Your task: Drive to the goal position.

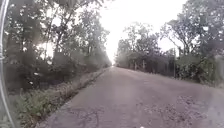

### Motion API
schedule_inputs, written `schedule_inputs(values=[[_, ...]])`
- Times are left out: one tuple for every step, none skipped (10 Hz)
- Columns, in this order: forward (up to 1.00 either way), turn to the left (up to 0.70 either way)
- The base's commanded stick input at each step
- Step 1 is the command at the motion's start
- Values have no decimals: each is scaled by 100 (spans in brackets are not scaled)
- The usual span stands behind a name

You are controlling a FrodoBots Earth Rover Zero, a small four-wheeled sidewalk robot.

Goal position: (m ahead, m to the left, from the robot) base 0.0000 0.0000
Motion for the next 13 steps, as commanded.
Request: schedule_inputs(values=[[10,1],[10,1],[10,1],[10,1],[10,1],[10,1],[10,1],[10,1],[10,1],[10,1],[10,1],[10,1],[10,1]])
